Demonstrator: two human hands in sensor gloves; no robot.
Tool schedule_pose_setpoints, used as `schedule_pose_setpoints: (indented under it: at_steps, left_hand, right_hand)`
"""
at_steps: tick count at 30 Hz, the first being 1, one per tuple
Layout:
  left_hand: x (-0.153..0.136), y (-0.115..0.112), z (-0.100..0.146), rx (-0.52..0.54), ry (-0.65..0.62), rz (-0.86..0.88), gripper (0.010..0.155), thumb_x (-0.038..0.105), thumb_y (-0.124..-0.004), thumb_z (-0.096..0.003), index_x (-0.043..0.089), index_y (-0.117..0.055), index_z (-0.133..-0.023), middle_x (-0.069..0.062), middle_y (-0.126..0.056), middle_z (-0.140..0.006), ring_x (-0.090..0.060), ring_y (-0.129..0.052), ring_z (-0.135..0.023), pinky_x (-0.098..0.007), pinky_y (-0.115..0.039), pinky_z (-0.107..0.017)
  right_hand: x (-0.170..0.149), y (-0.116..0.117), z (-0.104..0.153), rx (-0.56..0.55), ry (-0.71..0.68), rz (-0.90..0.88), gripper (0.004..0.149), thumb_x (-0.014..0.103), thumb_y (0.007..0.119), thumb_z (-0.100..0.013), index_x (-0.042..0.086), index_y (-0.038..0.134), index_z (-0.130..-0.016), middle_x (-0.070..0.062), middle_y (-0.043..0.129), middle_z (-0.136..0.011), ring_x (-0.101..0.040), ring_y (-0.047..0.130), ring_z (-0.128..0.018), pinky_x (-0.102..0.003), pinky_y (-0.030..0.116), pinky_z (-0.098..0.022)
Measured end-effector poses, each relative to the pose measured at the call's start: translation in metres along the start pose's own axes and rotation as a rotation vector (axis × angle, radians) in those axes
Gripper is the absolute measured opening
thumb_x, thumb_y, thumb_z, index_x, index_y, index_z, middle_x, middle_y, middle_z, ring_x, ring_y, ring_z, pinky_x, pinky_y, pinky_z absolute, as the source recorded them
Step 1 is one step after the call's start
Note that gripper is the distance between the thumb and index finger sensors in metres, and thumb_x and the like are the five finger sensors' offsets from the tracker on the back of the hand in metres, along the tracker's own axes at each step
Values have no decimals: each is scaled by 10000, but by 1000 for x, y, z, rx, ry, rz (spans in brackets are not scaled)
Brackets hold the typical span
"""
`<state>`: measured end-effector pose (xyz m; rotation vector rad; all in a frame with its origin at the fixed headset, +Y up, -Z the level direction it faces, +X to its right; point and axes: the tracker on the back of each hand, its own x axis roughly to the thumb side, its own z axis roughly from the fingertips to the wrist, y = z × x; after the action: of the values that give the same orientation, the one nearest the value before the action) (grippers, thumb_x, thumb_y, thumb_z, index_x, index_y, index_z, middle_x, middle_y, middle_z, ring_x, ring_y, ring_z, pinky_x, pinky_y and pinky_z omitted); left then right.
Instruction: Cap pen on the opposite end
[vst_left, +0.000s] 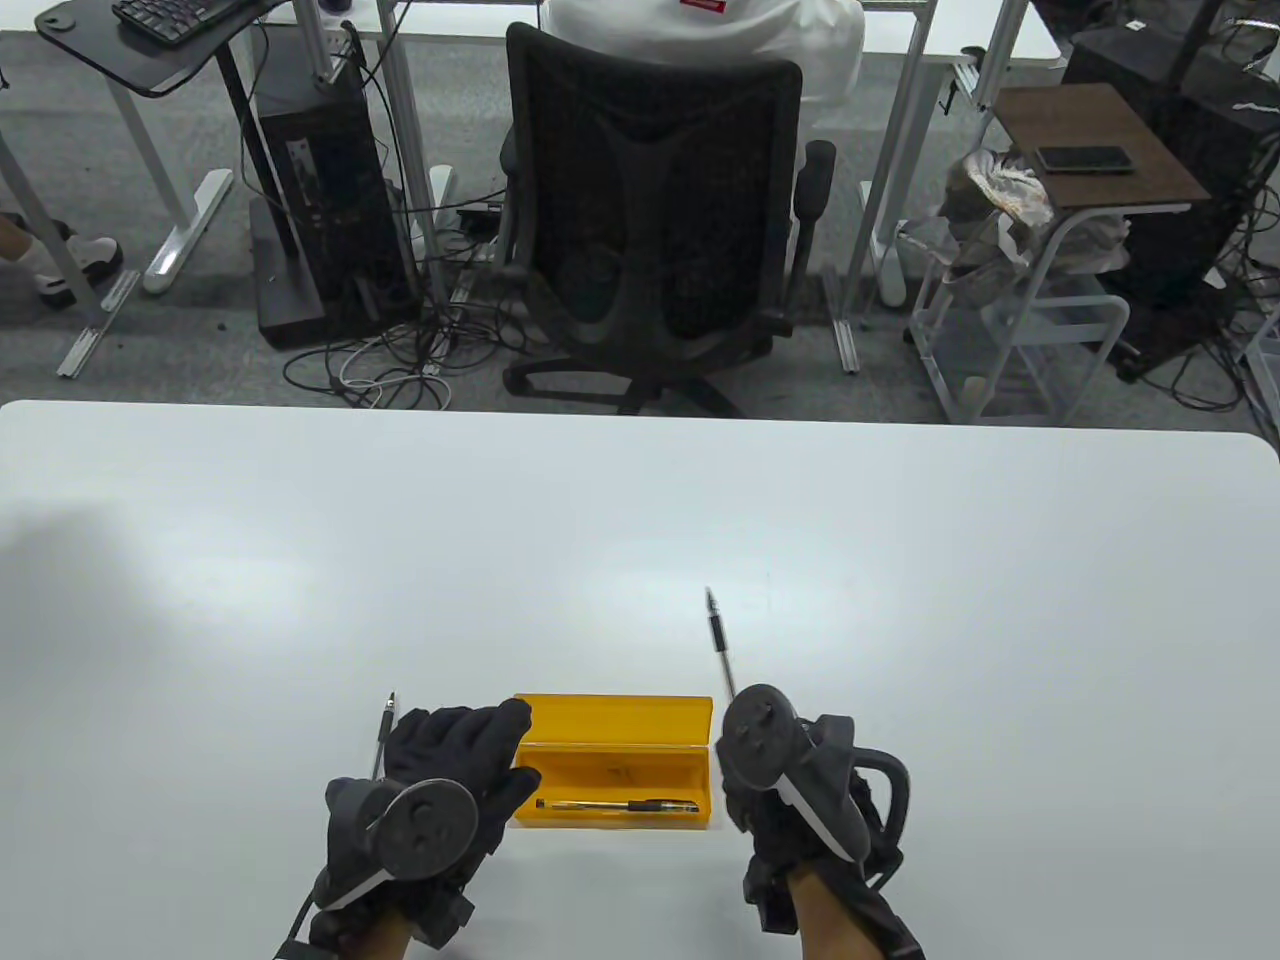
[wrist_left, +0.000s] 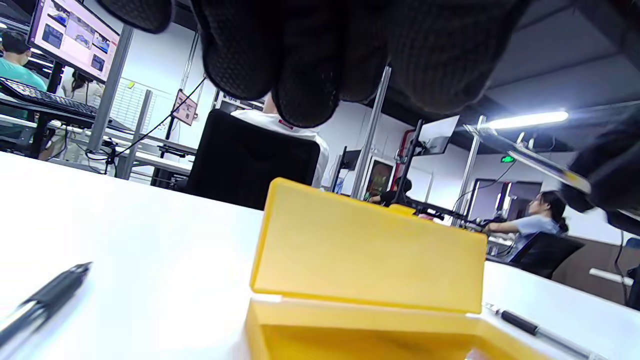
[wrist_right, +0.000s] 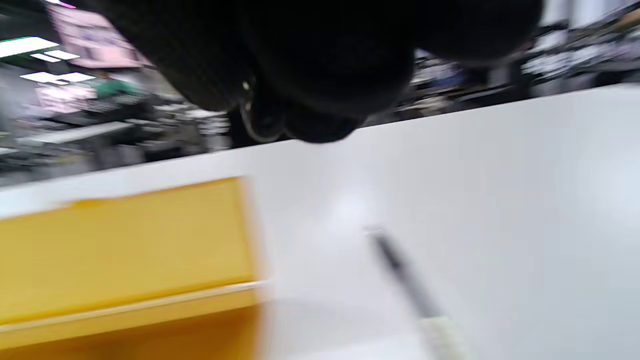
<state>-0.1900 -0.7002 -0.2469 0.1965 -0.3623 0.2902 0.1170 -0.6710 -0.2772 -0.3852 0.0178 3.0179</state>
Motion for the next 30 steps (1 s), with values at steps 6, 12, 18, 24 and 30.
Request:
schedule_pose_setpoints:
  at_steps: [6,12,18,24,30]
  left_hand:
    - [-1,-3,0,-20,8,5,640,406,-829,-498,126,-693,-1057,-169,-819,-1000,-421,-734,-897,-730,-458,-687]
    - [-5,-2,1,-30,19,0,638,407,-830,-497,125,-700,-1054,-168,-828,-992,-420,-743,-888,-732,-459,-685]
    - [-6,-3,1,-33,17,4,637,408,-831,-496,126,-702,-1053,-170,-829,-991,-420,-744,-887,-734,-458,-684]
    - [-3,-5,0,-44,11,-4,641,410,-832,-495,126,-700,-1055,-168,-827,-994,-420,-743,-888,-736,-455,-685]
    - [-2,-6,-1,-52,10,-9,644,413,-832,-495,129,-697,-1057,-167,-823,-998,-420,-740,-892,-737,-452,-686]
  right_hand:
    - [-25,48,-23,233,273,216,487,328,900,-425,71,885,-838,-140,995,-601,-149,984,-301,-364,855,-270]
    - [-33,74,-27,305,349,373,481,343,908,-417,106,890,-836,-120,1003,-615,-148,983,-306,-365,854,-276]
    - [-40,75,-26,315,390,382,481,349,910,-415,121,884,-839,-110,1003,-633,-157,985,-322,-374,853,-285]
    - [-40,76,-28,328,384,373,558,353,902,-422,124,814,-923,-111,963,-757,-194,985,-389,-398,846,-322]
    - [-41,77,-28,353,384,337,599,355,898,-425,105,778,-956,-139,930,-813,-204,982,-413,-404,844,-333]
